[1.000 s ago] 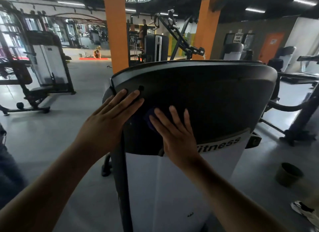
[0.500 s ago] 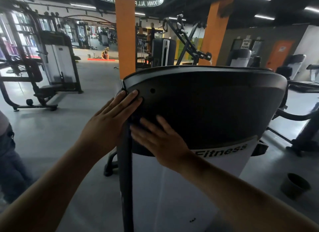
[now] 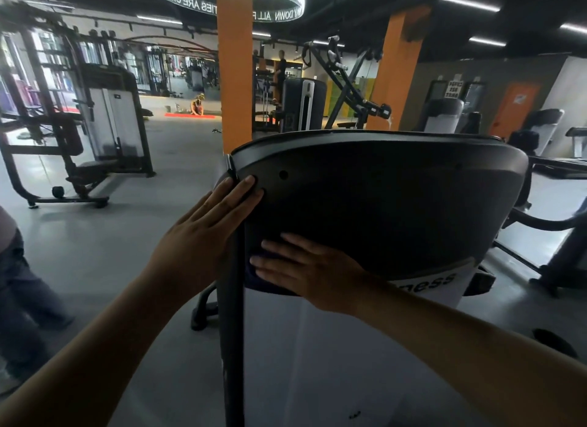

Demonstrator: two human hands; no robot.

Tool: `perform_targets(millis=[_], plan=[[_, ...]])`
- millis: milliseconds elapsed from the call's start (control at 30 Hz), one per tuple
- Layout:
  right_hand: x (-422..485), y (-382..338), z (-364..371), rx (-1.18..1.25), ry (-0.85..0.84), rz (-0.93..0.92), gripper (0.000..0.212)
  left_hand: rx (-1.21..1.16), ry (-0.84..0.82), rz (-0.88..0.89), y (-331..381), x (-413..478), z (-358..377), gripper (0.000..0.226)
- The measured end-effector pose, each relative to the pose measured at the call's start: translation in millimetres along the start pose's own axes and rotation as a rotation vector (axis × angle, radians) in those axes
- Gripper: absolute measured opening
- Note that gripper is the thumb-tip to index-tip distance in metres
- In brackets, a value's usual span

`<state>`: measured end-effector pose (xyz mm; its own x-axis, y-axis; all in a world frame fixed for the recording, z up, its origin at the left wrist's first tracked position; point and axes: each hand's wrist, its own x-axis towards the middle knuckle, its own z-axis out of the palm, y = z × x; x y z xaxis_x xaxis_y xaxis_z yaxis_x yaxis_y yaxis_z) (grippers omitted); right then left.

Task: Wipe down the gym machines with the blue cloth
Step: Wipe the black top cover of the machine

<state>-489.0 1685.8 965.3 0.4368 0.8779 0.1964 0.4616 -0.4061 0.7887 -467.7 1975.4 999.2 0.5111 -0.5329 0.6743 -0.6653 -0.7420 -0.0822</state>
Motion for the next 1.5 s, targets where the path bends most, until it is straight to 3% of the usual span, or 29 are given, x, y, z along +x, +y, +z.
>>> perform_targets(millis=[133, 167, 300, 367, 533, 700, 867, 900, 967, 1067, 1167, 1233, 1267, 1400, 1500], plan=[[-10, 30, -12, 0.059, 0.239, 0.351, 0.07, -0.023, 0.01, -0.041, 5, -1, 4, 0.088], [-17, 25, -8, 0.049, 0.241, 0.366, 0.073, -0.028, 0.021, -0.05, 8, 0, 5, 0.086], [-50, 8, 13, 0.008, 0.065, 0.031, 0.081, -0.012, 0.055, -0.073, 21, 1, 10, 0.068], [-57, 30, 6, 0.006, 0.098, 0.034, 0.075, 0.016, 0.052, -0.075, 26, 2, 12, 0.067], [-62, 59, -8, 0.094, 0.285, 0.435, 0.077, 0.008, 0.093, -0.175, 50, 8, 22, 0.072], [-90, 48, 3, 0.034, 0.104, 0.018, 0.08, 0.027, 0.131, -0.218, 81, 19, 32, 0.08], [-110, 102, -2, 0.161, 0.376, 0.414, 0.072, 0.076, 0.185, -0.273, 106, 34, 42, 0.083], [-118, 100, 3, 0.163, 0.368, 0.406, 0.076, 0.08, 0.203, -0.285, 113, 39, 46, 0.084], [-142, 88, 19, 0.109, 0.264, 0.199, 0.084, 0.09, 0.238, -0.305, 131, 50, 52, 0.085], [-176, 102, 33, 0.057, 0.206, -0.041, 0.077, 0.126, 0.275, -0.33, 158, 67, 64, 0.088], [-190, 135, 33, 0.141, 0.398, 0.194, 0.06, 0.164, 0.306, -0.36, 183, 83, 77, 0.091], [-197, 135, 38, 0.219, 0.486, 0.349, 0.06, 0.196, 0.322, -0.368, 200, 91, 84, 0.091], [-201, 130, 42, 0.215, 0.467, 0.338, 0.064, 0.219, 0.323, -0.368, 208, 94, 87, 0.091], [-227, 128, 61, 0.125, 0.213, -0.078, 0.078, 0.295, 0.304, -0.347, 234, 102, 104, 0.088], [-228, 154, 58, 0.193, 0.407, 0.083, 0.064, 0.324, 0.31, -0.346, 247, 105, 111, 0.084]])
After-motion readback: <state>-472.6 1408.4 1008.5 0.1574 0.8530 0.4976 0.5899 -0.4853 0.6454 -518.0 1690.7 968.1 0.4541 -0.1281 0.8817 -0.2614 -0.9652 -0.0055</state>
